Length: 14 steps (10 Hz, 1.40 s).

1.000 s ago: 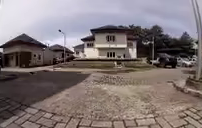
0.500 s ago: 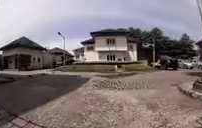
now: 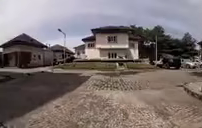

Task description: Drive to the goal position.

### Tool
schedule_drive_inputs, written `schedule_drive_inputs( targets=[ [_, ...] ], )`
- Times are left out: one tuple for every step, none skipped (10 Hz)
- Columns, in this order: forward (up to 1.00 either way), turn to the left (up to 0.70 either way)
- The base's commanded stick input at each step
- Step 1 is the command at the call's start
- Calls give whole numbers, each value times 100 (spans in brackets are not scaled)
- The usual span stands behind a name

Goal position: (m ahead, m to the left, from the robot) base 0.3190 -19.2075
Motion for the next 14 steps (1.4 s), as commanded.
schedule_drive_inputs(
  targets=[
    [50,-50],
    [50,-50],
    [50,-50],
    [50,-50],
    [50,-50],
    [50,-50],
    [50,-50],
    [50,-50],
    [50,-50],
    [50,-50],
    [50,0],
    [50,0],
    [50,-34],
    [50,-50]
  ],
)
